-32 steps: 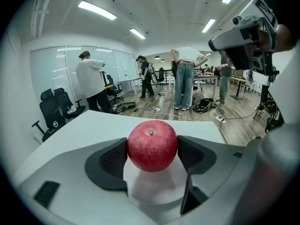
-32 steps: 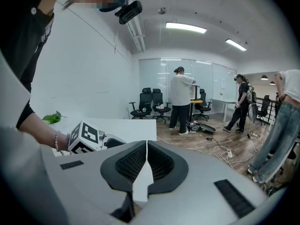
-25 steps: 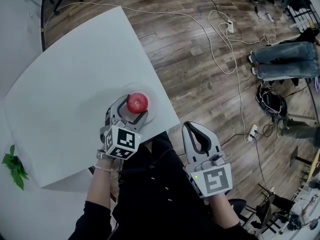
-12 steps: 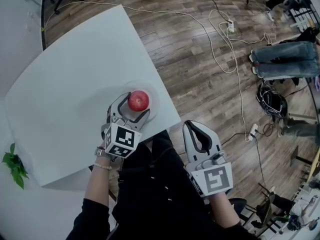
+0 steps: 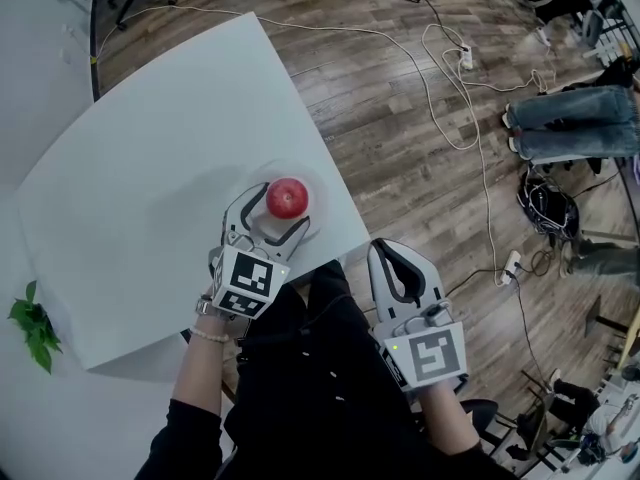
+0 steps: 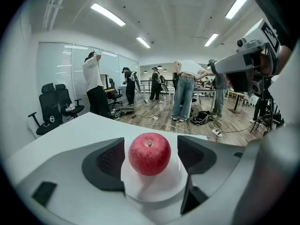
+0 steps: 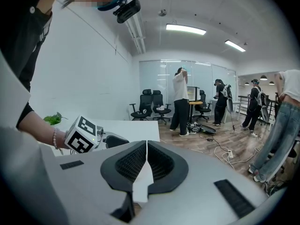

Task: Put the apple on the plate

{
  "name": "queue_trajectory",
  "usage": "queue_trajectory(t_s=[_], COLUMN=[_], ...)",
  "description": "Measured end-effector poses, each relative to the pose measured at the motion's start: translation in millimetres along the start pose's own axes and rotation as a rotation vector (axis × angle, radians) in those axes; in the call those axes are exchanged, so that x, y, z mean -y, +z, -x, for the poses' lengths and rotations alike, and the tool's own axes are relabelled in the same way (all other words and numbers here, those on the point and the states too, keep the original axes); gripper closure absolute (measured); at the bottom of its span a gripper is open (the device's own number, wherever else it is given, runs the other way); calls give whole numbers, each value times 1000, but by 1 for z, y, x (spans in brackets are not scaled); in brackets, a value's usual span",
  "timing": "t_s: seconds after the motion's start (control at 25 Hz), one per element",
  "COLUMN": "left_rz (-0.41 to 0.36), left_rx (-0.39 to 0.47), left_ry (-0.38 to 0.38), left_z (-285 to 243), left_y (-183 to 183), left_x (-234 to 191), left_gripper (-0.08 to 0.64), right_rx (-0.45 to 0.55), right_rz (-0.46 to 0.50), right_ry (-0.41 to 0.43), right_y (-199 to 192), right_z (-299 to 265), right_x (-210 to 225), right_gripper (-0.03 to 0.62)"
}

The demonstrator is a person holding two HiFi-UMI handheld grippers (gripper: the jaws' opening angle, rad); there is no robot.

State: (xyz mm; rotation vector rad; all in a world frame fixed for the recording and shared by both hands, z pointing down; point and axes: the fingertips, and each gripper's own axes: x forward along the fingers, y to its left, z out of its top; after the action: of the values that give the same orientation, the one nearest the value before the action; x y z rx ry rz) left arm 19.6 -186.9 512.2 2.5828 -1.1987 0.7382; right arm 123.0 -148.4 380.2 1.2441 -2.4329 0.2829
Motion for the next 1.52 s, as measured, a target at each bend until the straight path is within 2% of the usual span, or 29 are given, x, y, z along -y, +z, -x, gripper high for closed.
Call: queue_trajectory(t_s=[0.32, 0.52, 0.68, 0.84, 0.96, 1.12, 1.36, 1.52], left_rz=[-39, -52, -95, -112, -113, -159, -178, -119], left_rx=[21, 47, 84, 123, 148, 194, 211, 199], left_ry=[8, 9, 33, 46, 51, 57, 79, 108], left_z=[29, 50, 67, 84, 98, 117, 134, 147], left_y=[19, 33, 49, 69, 84, 113, 129, 139], left_x=[-5, -4, -5, -3, -3, -2, 2, 5], left_gripper=[221, 357, 466, 513, 526, 534, 541, 543], right_rx=[33, 62, 82, 100, 119, 131, 155, 164], right_rz=[8, 16, 23, 35, 45, 63, 82, 92], right_ry=[-17, -46, -58, -56, -58, -60, -60, -52], right_y=[12, 21, 28, 37, 45, 53, 61, 68], right_z=[2, 7, 9, 10, 12, 17, 21, 22], right_x=[-18, -24, -29, -34, -37, -40, -40, -42], right_gripper=[548, 548, 548, 548, 548, 548, 549, 549])
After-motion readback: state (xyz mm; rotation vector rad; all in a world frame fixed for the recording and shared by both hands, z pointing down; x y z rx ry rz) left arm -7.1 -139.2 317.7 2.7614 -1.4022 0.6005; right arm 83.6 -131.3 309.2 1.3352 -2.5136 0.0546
